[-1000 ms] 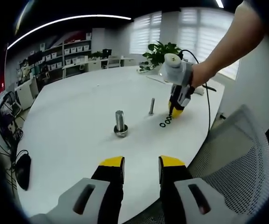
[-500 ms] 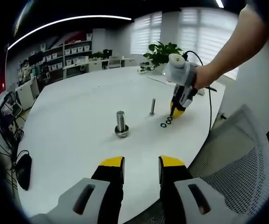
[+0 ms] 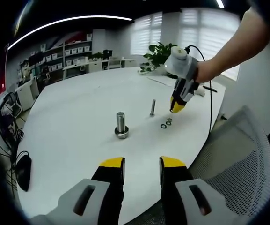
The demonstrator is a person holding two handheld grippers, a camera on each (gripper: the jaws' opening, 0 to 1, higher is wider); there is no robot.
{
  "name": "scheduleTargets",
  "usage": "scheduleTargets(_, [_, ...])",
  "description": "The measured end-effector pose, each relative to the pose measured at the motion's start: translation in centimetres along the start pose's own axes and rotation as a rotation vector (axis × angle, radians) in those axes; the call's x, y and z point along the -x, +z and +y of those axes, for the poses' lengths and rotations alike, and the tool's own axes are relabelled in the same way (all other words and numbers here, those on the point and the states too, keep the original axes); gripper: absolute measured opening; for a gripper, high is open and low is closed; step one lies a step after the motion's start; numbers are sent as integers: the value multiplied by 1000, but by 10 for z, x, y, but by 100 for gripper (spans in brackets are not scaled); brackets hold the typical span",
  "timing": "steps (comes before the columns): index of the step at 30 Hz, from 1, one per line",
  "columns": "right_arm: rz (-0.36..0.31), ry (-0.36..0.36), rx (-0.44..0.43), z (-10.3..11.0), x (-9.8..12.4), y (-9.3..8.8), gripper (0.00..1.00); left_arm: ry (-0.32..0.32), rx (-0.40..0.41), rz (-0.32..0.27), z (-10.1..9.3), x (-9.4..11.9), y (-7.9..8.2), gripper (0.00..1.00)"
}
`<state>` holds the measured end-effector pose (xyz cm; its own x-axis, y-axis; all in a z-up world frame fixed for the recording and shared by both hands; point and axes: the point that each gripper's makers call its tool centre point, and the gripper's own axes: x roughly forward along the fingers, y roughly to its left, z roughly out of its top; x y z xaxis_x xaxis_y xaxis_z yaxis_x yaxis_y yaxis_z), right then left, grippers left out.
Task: Place the washer onto the threaded stud by aligning its center hole with the stud, sliding it down to the base, and recovering from edge contact or off-axis alignment until the washer reaches the visible bottom stop.
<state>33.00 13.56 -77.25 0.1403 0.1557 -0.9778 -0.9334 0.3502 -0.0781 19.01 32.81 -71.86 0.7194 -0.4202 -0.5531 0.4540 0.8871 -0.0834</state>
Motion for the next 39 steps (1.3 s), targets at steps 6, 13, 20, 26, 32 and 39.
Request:
scheduleTargets(6, [-42, 0, -7, -3, 11, 17, 13, -1, -2, -10, 0, 0, 2, 28])
scheduleTargets(13, [-86, -3, 28, -6, 25, 37, 13, 1, -1, -8, 0, 0, 2, 27])
scheduleTargets(20, [-108, -8, 59, -10, 29, 54, 13, 4, -2, -9, 0, 0, 2, 27])
scheduleTargets(26, [-124, 0, 87, -7, 30, 67, 13, 6, -2, -9, 1, 0, 2, 27])
scheduleTargets(32, [-111, 16, 104, -6, 24, 69, 13, 9, 1, -7, 2, 0, 1, 27])
scheduleTargets(39, [-101, 20, 109, -8, 20, 68, 13, 9, -2, -4, 1, 0, 1, 27])
